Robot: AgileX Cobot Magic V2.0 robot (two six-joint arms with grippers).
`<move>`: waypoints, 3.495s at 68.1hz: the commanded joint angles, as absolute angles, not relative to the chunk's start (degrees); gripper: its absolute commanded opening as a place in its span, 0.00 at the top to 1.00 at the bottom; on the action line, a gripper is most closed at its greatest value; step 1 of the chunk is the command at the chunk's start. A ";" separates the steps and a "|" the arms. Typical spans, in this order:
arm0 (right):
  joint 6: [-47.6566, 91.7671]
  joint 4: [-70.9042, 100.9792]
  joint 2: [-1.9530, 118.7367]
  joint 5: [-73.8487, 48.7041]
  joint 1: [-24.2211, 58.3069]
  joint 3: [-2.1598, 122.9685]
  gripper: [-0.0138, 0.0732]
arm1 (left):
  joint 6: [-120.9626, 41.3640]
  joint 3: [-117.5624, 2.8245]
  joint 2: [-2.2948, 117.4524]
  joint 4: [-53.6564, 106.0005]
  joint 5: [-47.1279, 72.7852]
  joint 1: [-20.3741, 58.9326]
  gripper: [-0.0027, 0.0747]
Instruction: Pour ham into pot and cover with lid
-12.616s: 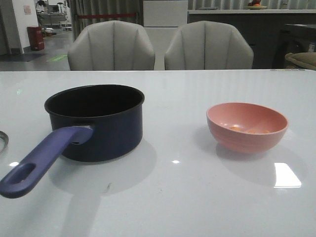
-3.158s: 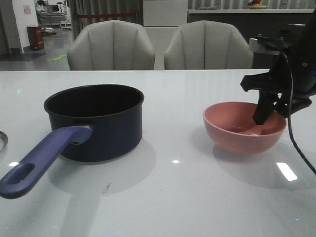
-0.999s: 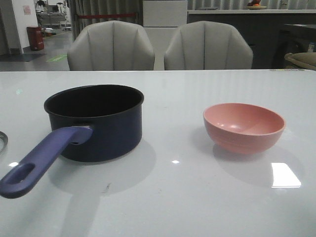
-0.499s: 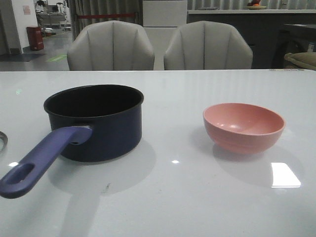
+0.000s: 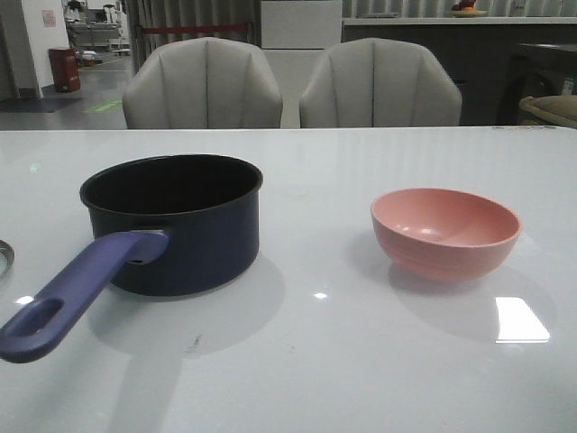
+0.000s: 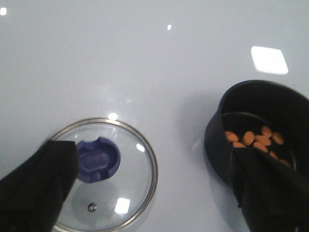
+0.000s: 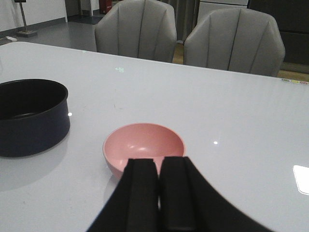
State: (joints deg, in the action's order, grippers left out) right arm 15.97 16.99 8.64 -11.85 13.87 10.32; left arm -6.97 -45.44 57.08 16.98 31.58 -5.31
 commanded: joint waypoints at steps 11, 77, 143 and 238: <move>16.63 16.98 9.06 -7.50 13.92 11.77 0.66 | -6.40 -55.80 72.61 17.66 40.56 -10.59 0.09; 16.63 16.98 9.06 -7.50 13.92 11.77 0.66 | 3.82 -69.28 98.87 9.97 46.67 -7.88 0.09; 16.63 16.98 9.06 -7.50 13.92 11.77 0.66 | 6.22 -69.49 103.11 8.75 46.16 -7.88 0.75; 16.63 16.98 9.06 -7.50 13.92 11.77 0.66 | -0.85 -87.55 93.56 7.06 47.62 12.59 0.75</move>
State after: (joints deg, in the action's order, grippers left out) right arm 16.10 16.99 8.64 -11.97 13.87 10.23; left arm -0.57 -84.40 95.60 6.62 50.66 9.74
